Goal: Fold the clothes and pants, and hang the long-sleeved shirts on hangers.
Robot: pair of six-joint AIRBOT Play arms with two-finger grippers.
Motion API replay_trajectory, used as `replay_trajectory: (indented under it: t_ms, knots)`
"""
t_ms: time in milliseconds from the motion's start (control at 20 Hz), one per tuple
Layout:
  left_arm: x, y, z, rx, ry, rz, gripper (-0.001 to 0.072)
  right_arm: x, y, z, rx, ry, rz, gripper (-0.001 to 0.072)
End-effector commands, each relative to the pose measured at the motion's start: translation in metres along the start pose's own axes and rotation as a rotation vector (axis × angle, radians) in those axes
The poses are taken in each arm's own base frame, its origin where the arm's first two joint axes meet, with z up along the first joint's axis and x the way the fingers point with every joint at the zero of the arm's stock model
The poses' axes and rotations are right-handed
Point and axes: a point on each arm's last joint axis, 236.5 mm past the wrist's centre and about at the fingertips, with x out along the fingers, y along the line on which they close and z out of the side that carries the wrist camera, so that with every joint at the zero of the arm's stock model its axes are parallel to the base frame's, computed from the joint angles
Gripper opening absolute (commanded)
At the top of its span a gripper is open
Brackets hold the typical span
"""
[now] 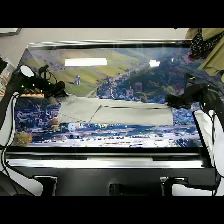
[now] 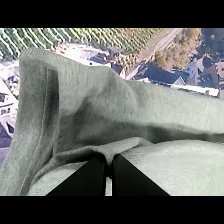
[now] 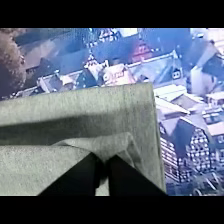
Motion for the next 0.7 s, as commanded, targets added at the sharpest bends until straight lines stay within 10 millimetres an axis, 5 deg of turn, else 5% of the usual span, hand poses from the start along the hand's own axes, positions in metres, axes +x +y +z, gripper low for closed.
replay_trajectory:
  t_ms: [0, 100, 150, 200, 300, 450, 650]
  knots:
    - [0.013, 0.003, 0.008, -0.024, -0.006, -0.013, 0.0151, 0.013, 0.0, 0.004, 0.067, -0.008, 0.008, 0.0252]
    - [-0.002, 0.003, 0.021, -0.017, -0.053, -0.015, 0.0326, -0.001, -0.003, 0.009, 0.093, 0.016, 0.02, 0.0317]
    - [-0.016, 0.004, 0.029, -0.015, -0.083, -0.004, 0.0326, -0.013, -0.011, 0.012, 0.101, 0.03, 0.018, 0.0461]
    - [-0.032, 0.007, 0.036, -0.017, -0.111, 0.025, 0.0336, -0.026, -0.021, 0.017, 0.108, 0.041, 0.023, 0.0477]
    - [-0.07, 0.016, 0.046, 0.015, -0.176, 0.125, 0.0548, -0.046, -0.043, 0.02, 0.152, 0.055, 0.079, 0.0498]
    - [-0.121, 0.018, 0.046, 0.039, -0.247, 0.24, 0.0548, -0.047, -0.058, 0.005, 0.212, 0.129, 0.224, 0.0542]
    - [-0.157, 0.005, 0.036, 0.099, -0.302, 0.323, 0.0548, -0.018, -0.06, -0.01, 0.193, 0.211, 0.288, 0.0543]
